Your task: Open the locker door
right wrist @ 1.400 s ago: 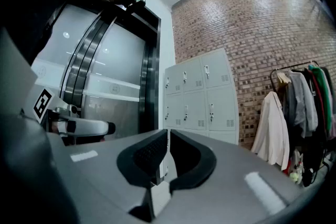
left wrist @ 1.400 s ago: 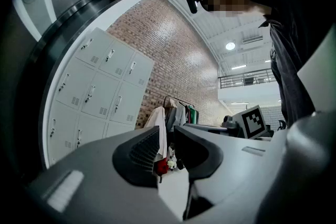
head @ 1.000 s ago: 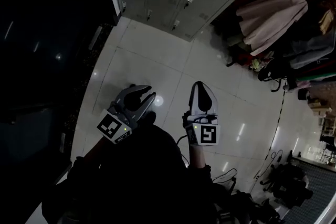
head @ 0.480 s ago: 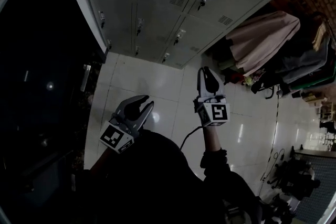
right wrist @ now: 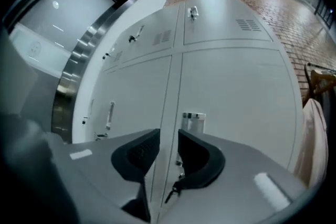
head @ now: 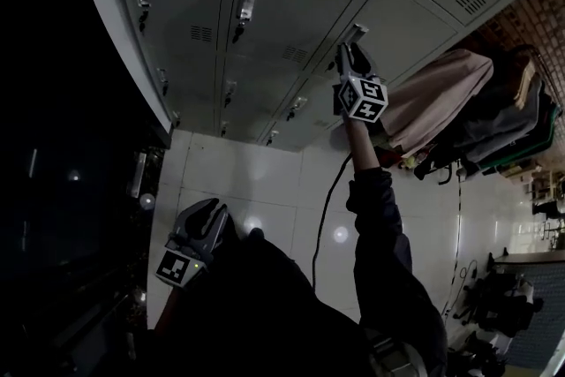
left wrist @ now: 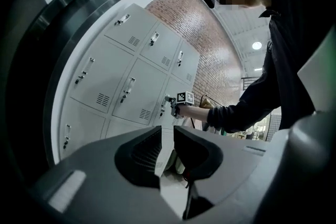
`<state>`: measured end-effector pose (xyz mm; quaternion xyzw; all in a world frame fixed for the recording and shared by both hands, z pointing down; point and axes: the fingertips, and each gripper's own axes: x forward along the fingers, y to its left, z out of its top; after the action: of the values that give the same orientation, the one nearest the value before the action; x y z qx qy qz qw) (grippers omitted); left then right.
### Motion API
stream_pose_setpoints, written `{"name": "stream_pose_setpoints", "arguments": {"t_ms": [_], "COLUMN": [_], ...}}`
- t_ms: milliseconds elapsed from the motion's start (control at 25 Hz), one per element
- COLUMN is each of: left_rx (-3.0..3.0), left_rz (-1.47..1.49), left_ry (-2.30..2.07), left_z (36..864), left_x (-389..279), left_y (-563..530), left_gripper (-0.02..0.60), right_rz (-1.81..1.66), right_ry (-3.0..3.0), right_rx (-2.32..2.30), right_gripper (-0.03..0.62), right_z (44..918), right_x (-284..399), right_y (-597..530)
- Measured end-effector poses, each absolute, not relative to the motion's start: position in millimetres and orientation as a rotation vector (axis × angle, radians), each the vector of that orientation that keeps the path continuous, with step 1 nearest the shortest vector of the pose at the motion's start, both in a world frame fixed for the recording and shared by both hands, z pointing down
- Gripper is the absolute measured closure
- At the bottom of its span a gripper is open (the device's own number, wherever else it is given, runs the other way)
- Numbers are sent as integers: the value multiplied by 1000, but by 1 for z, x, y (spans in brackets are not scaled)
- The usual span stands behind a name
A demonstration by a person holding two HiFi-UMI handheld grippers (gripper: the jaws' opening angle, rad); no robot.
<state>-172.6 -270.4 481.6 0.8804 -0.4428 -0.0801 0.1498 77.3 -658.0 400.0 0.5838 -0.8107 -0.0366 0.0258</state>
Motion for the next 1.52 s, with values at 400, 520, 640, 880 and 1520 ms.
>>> {"name": "stream_pose_setpoints", "arguments": {"t_ms": [400,520,640,880,1520], "left_rx": [2465,2488,2506,2549,2611], "left_rz": [-178,-191,-196,-179,-151], "left_ry": [-1273,-1224,-1154,-1021,-1077], "left_z": [500,501,506,517,520], "left_x": [-192,-176,-155,-103,20], "left_y": [-284,-282,-273,-246,-27], "left_gripper": [492,494,494,494,494], "right_rz": [15,8,-12,-16,68], "right_ry": [-2537,-2576,-2642,-2644,-2527], "right_rx": [1835,1796,1768,1865,1901], "right_gripper": [505,502,503,470,572], "right_z": [412,410,409,413,427], "right_x": [87,87,95,161,310], "right_y": [-707,-680,-624,-518,-384]}}
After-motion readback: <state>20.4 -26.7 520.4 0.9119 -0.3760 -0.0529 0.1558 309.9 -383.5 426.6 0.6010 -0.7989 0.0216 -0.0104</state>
